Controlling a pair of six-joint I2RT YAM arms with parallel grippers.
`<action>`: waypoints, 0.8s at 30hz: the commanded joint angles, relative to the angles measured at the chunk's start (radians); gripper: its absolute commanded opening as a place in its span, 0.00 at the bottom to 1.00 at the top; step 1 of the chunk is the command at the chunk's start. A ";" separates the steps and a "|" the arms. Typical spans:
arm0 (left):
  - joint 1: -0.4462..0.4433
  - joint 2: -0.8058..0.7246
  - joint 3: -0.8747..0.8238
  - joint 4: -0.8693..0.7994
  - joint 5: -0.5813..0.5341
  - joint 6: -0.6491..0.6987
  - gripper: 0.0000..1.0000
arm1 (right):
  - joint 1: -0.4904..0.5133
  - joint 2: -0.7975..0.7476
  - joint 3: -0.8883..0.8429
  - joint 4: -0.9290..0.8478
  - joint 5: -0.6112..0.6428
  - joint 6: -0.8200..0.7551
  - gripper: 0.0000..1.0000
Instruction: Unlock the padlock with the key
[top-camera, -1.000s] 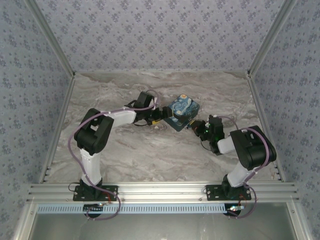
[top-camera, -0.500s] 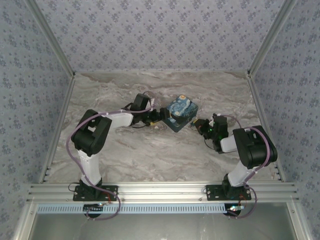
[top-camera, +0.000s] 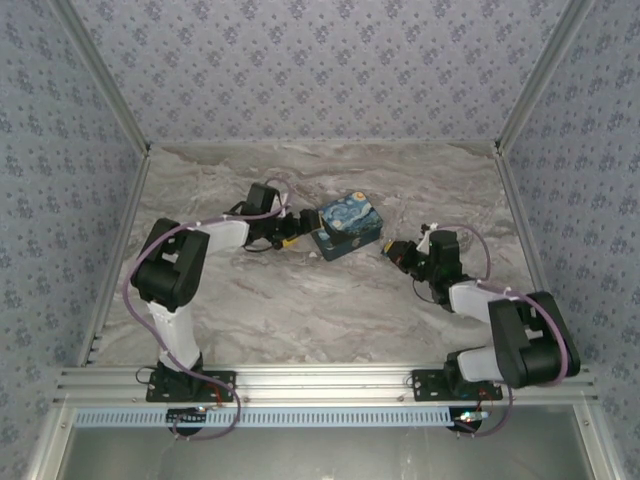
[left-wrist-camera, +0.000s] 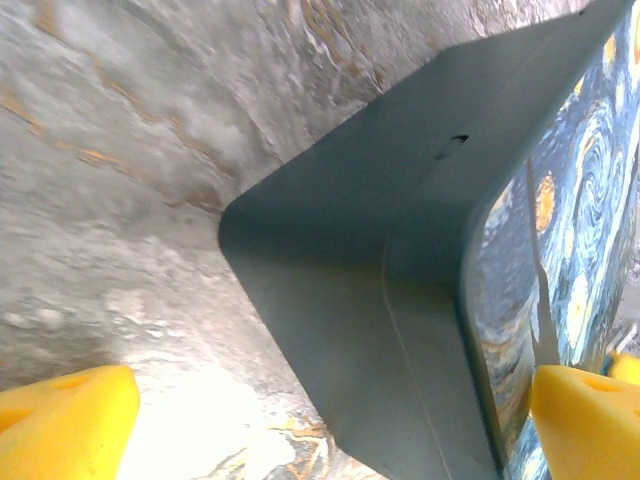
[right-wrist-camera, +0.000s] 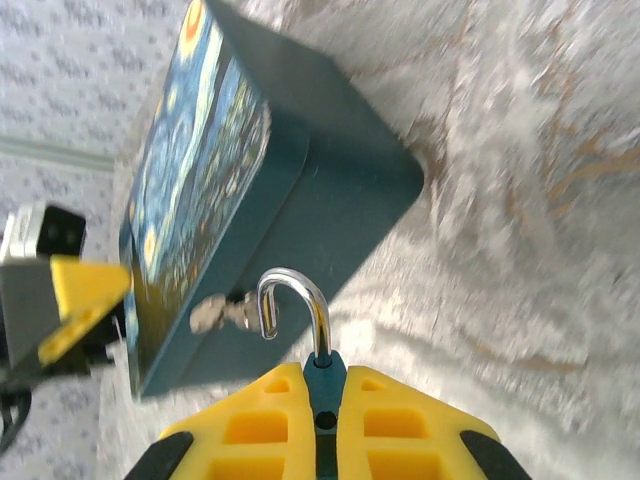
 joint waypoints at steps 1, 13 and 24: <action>0.032 -0.050 0.019 -0.078 -0.050 0.045 0.99 | 0.062 -0.078 0.050 -0.248 -0.030 -0.130 0.09; 0.043 -0.383 -0.074 0.027 -0.310 0.076 0.99 | 0.312 -0.090 0.130 -0.441 -0.037 -0.106 0.10; 0.093 -0.530 -0.234 0.091 -0.458 0.010 0.99 | 0.386 -0.004 0.118 -0.472 -0.024 -0.104 0.11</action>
